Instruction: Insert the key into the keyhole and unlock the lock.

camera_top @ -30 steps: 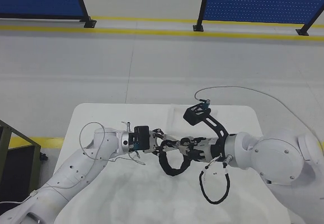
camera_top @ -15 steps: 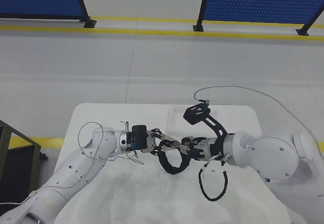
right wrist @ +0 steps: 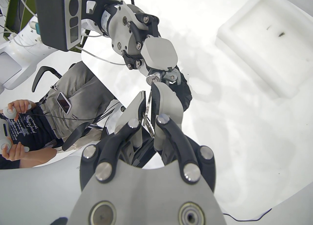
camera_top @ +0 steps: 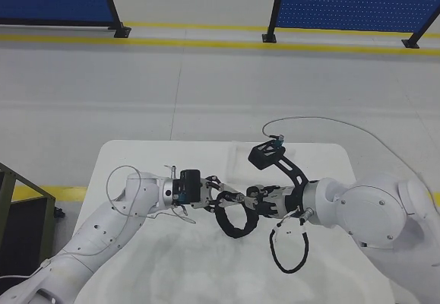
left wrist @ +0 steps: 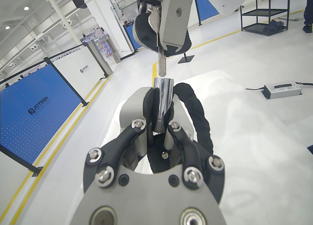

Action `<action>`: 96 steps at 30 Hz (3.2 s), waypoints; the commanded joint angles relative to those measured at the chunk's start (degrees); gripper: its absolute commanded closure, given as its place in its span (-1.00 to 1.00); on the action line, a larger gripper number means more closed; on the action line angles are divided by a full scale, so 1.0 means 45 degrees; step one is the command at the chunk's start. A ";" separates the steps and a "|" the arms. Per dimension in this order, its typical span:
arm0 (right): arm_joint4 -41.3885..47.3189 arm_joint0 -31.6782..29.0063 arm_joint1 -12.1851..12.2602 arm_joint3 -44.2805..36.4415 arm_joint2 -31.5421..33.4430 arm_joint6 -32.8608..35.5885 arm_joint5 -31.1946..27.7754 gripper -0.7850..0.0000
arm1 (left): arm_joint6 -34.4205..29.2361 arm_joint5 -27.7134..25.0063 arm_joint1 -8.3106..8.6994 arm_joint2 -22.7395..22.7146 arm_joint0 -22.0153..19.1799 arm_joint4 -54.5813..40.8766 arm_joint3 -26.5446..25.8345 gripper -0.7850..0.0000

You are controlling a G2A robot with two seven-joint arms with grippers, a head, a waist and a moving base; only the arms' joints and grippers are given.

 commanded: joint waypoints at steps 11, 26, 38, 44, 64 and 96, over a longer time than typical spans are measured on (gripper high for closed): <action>0.0187 0.0140 0.0088 0.0079 -0.0139 -0.0093 0.0095 1.00 | -0.0102 -0.0220 -0.0046 -0.0127 0.0085 0.0078 -0.0035 1.00; 0.0388 0.0347 0.0167 0.0368 -0.0412 -0.0244 0.0246 1.00 | -0.0199 -0.0275 -0.0102 -0.0302 0.0176 0.0144 -0.0070 1.00; 0.0462 0.0414 0.0249 0.0384 -0.0490 -0.0323 0.0324 1.00 | -0.0188 -0.0396 -0.0128 -0.0402 0.0234 0.0248 -0.0107 1.00; 0.0377 0.0468 0.0273 0.0416 -0.0635 -0.0367 0.0368 1.00 | -0.0166 -0.0439 -0.0141 -0.0458 0.0254 0.0264 -0.0117 1.00; -0.0073 0.0810 0.0393 0.0559 -0.1314 -0.0672 0.0674 1.00 | -0.0212 -0.0599 -0.0173 -0.0646 0.0345 0.0252 -0.0162 1.00; 0.0784 0.1514 0.0551 0.0969 -0.2057 -0.1239 0.1241 0.68 | -0.0537 -0.0730 -0.0307 -0.0751 0.0406 0.0165 -0.0090 1.00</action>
